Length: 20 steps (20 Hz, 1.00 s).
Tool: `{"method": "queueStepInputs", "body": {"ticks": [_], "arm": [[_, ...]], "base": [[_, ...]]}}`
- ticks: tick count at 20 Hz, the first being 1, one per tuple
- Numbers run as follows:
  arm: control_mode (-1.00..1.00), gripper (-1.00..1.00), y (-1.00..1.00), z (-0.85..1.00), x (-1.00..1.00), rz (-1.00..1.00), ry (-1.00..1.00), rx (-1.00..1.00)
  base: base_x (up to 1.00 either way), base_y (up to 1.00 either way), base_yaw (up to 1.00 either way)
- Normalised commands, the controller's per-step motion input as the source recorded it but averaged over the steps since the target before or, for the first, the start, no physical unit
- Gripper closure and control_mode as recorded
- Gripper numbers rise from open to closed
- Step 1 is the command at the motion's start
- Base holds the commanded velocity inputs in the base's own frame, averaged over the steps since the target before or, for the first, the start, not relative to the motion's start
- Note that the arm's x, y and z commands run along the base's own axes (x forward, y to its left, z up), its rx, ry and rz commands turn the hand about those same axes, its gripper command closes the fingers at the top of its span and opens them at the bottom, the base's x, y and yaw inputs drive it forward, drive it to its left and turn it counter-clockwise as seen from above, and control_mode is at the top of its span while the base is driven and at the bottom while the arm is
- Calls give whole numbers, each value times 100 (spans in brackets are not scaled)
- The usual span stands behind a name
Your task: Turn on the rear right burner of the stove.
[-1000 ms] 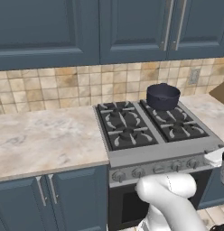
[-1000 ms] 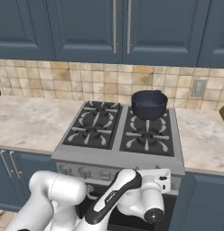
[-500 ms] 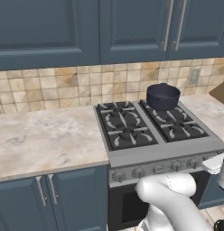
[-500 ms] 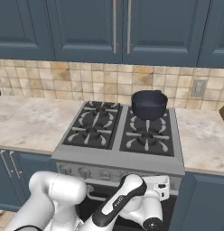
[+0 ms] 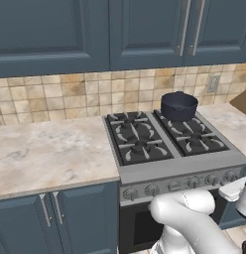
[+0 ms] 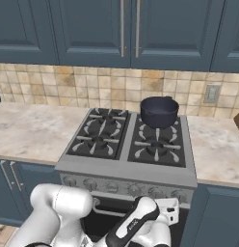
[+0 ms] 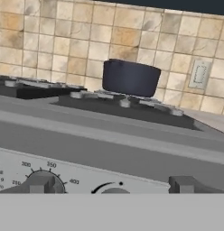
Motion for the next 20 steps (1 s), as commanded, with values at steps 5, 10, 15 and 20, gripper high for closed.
{"method": "queueStepInputs", "body": {"ticks": [5, 10, 15, 20], "arm": [[-100, -100, 0, -35, 0, -2, 0, 0], [-100, -100, 0, -28, 4, -3, 0, 4], [-100, -100, 0, -22, 4, -2, 0, 6], [-100, -100, 0, -13, 11, -2, 0, 6]], "base": [[0, 0, 0], [0, 0, 0], [0, 0, 0], [0, 0, 0]]}}
